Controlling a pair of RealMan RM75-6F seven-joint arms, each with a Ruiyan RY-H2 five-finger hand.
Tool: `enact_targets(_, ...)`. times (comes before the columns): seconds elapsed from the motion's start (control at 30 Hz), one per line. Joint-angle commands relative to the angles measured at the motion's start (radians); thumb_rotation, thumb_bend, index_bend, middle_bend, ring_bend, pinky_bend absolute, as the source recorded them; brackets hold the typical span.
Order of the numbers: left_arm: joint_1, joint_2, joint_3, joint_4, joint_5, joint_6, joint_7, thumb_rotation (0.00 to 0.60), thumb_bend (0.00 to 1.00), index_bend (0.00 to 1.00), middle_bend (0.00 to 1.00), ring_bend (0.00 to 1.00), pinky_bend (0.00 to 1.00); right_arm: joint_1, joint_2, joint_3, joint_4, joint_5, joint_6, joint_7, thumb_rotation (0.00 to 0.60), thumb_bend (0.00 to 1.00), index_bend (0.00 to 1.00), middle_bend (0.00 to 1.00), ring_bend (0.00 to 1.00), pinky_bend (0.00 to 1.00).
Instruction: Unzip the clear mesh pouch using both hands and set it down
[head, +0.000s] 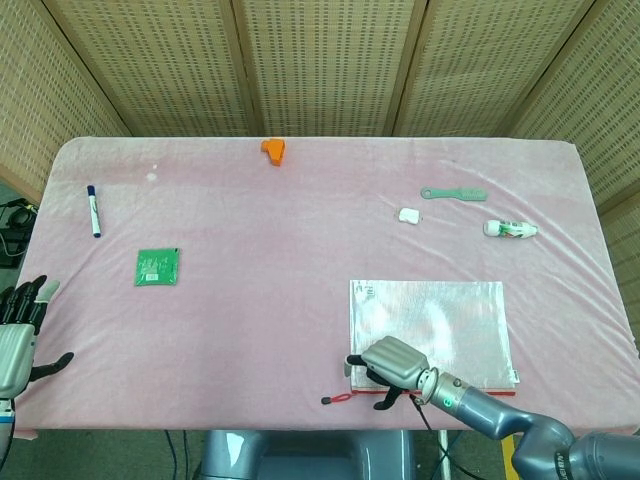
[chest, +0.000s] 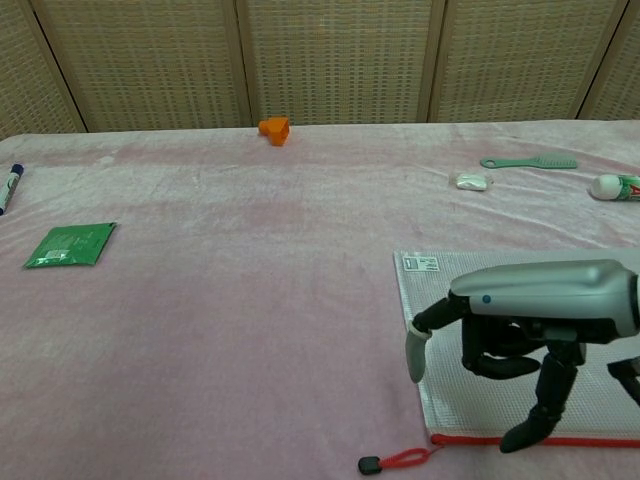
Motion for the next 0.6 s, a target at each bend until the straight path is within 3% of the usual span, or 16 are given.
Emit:
enact_targets(0.03, 0.001, 0.003, 0.0, -0.001, 0.001, 0.003, -0.004, 0.6, 0.0, 0.0, 0.0, 0.0, 0.0, 0.023, -0.072, 0.011, 0.023, 0.082, -0.032, -0.099, 0.6, 0.38, 0.4, 0.98, 0.98, 1.0)
enact_targets(0.2, 0.0, 0.004, 0.0, 0.0, -0.003, 0.0, -0.009, 0.6, 0.0, 0.0, 0.0, 0.0, 0.0, 0.038, -0.128, 0.013, 0.04, 0.162, -0.031, -0.206, 0.6, 0.44, 0.44, 0.98, 0.98, 1.0)
enact_targets(0.6, -0.003, 0.007, -0.001, 0.002, -0.012, -0.006, -0.016, 0.6, 0.0, 0.0, 0.0, 0.0, 0.0, 0.077, -0.227, -0.004, 0.046, 0.321, -0.015, -0.394, 0.6, 0.45, 0.52, 0.98, 0.98, 1.0)
